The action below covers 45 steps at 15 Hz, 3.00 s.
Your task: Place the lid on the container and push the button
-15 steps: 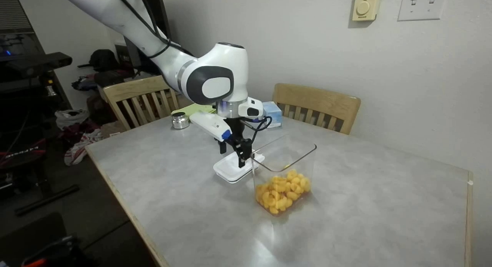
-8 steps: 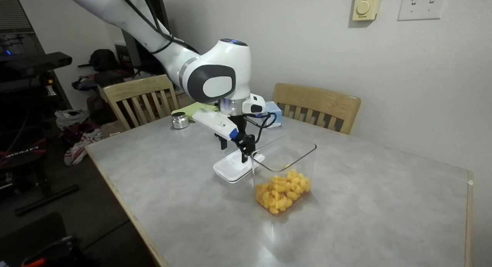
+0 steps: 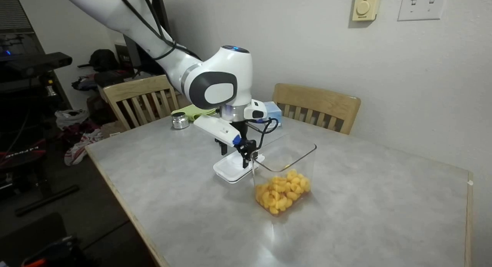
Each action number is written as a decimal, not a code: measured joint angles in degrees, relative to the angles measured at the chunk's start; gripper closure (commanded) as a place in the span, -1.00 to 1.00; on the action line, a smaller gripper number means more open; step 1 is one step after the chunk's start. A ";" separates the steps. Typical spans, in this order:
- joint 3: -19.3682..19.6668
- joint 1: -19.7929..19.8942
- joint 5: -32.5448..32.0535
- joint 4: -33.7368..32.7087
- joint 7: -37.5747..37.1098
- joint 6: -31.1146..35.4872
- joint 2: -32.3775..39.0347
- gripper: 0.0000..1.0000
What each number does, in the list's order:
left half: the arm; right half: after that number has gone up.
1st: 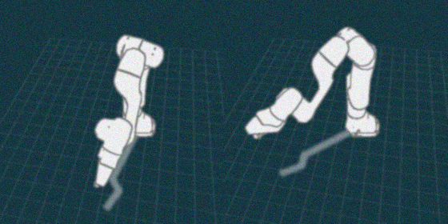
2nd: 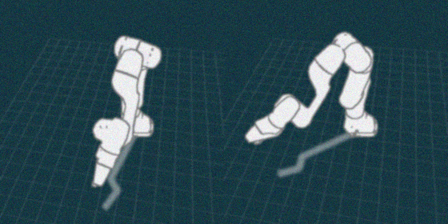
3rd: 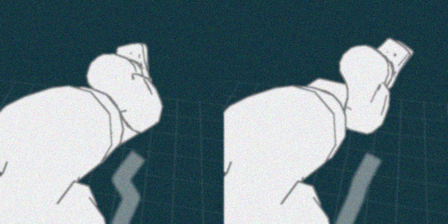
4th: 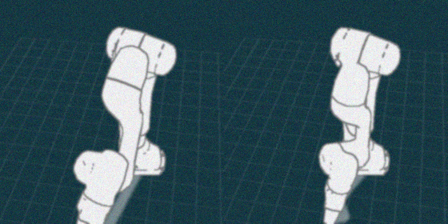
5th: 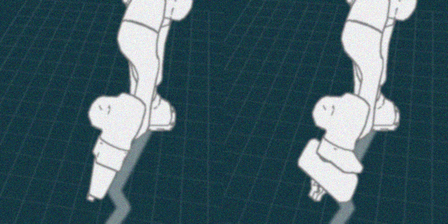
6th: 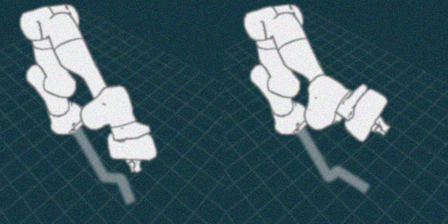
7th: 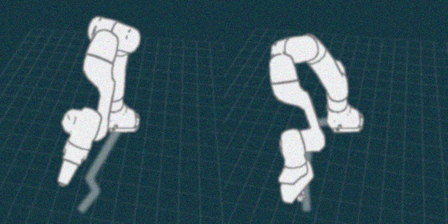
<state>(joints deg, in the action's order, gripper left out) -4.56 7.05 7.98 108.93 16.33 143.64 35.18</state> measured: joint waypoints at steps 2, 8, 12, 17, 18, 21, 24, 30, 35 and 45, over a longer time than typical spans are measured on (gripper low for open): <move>0.02 0.02 -0.22 -0.01 0.24 0.64 0.75 -1.00; 0.02 0.02 -1.55 -0.27 0.51 2.37 1.21 -1.00; 0.02 0.02 -1.86 -0.27 0.54 2.68 1.25 -1.00; -0.01 0.04 -1.84 -0.32 0.55 2.67 1.25 -1.00; -0.04 0.05 -1.84 -0.33 0.55 2.67 1.25 -1.00; -0.07 0.09 -1.81 -0.36 0.55 2.67 1.25 -1.00; -0.26 0.30 -1.68 -0.56 0.55 2.62 1.25 -1.00; -0.55 0.88 -1.60 -1.11 0.55 2.62 1.25 -1.00; -0.55 1.52 -1.54 -1.30 0.55 2.61 1.26 -0.72; -0.66 2.34 -1.39 -1.75 0.55 2.51 1.28 0.42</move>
<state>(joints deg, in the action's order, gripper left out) -5.22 9.38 6.59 107.17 16.89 146.14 36.46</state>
